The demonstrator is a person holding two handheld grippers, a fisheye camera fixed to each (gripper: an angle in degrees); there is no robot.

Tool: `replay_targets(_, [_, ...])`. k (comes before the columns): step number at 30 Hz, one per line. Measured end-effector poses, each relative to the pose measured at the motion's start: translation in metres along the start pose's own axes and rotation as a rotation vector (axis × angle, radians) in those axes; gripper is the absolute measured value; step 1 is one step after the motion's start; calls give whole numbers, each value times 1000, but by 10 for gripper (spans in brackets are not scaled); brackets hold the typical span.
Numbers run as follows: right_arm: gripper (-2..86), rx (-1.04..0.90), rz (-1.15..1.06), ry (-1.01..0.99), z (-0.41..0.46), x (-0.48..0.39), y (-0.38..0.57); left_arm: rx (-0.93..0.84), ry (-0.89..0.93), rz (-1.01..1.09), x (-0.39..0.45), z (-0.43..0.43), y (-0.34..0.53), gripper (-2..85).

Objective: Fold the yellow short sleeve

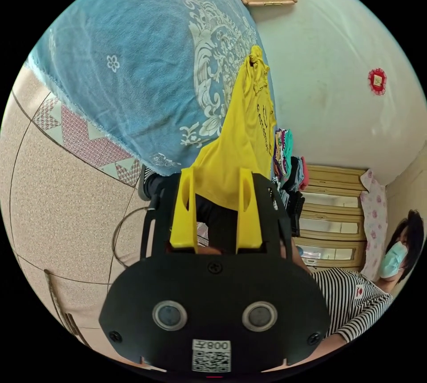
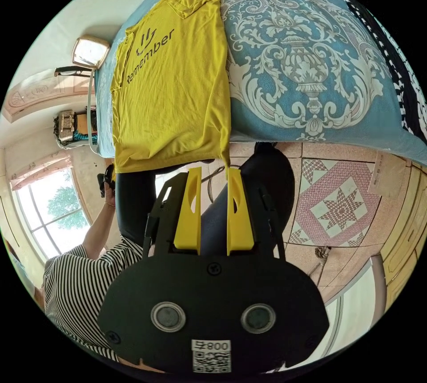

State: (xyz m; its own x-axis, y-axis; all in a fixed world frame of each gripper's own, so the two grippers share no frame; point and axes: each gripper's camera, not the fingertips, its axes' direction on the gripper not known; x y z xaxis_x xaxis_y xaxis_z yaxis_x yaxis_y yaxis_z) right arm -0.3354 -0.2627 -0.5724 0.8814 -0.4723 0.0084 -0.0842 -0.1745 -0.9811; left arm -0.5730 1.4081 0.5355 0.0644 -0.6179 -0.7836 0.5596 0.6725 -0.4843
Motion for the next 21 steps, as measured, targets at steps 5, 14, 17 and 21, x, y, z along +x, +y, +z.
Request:
replay_targets(5, [93, 13, 24, 42, 10, 0, 5, -50, 45, 18, -11, 4, 10, 137])
replay_targets(14, [104, -45, -18, 123, 47, 7, -8, -64, 49, -9, -20, -8, 39, 135])
replay_targets(17, [105, -21, -54, 107, 51, 8, -11, -66, 30, -16, -19, -12, 50, 133])
replay_targets(21, [106, -13, -125, 114, 61, 4, -13, -67, 5, -22, -18, -16, 59, 132])
